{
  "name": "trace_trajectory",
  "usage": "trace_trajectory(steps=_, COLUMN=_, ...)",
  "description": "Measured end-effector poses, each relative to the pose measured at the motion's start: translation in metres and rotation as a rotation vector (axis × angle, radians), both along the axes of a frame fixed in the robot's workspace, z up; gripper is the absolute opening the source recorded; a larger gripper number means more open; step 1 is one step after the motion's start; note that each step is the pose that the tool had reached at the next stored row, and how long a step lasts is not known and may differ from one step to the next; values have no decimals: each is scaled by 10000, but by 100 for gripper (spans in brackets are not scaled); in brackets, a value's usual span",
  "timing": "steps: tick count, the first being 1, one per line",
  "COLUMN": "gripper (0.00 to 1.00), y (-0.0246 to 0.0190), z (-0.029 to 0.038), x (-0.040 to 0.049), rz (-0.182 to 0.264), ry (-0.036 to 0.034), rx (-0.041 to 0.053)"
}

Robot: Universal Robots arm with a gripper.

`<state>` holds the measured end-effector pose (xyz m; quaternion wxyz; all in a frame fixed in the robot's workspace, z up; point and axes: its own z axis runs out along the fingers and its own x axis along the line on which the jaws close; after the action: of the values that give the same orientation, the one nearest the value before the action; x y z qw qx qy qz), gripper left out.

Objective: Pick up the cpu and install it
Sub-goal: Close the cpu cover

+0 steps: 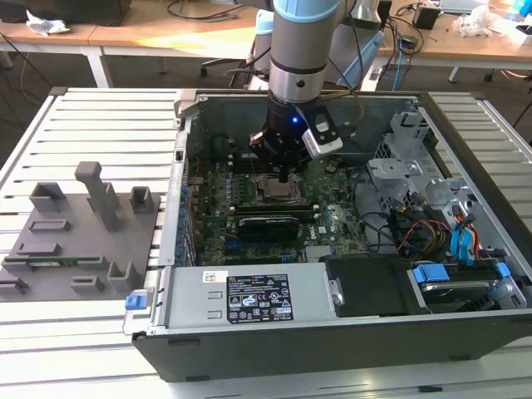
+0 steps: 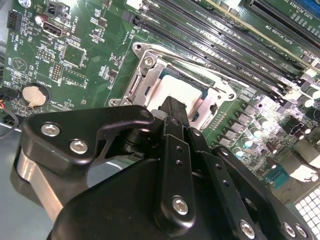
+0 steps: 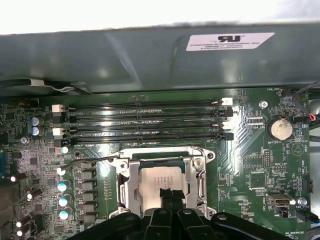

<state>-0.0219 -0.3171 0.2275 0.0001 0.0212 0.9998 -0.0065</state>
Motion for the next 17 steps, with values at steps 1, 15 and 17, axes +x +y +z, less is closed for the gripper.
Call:
trace_trajectory(steps=1, gripper=11, y=0, z=0, x=-8, rz=0, ry=0, rx=0)
trace_trajectory(steps=15, gripper=11, y=-1, z=-3, x=-58, rz=0, ry=0, rx=0)
trace_trajectory(steps=17, gripper=11, y=-3, z=-8, x=-85, rz=1, ry=-1, rx=-1)
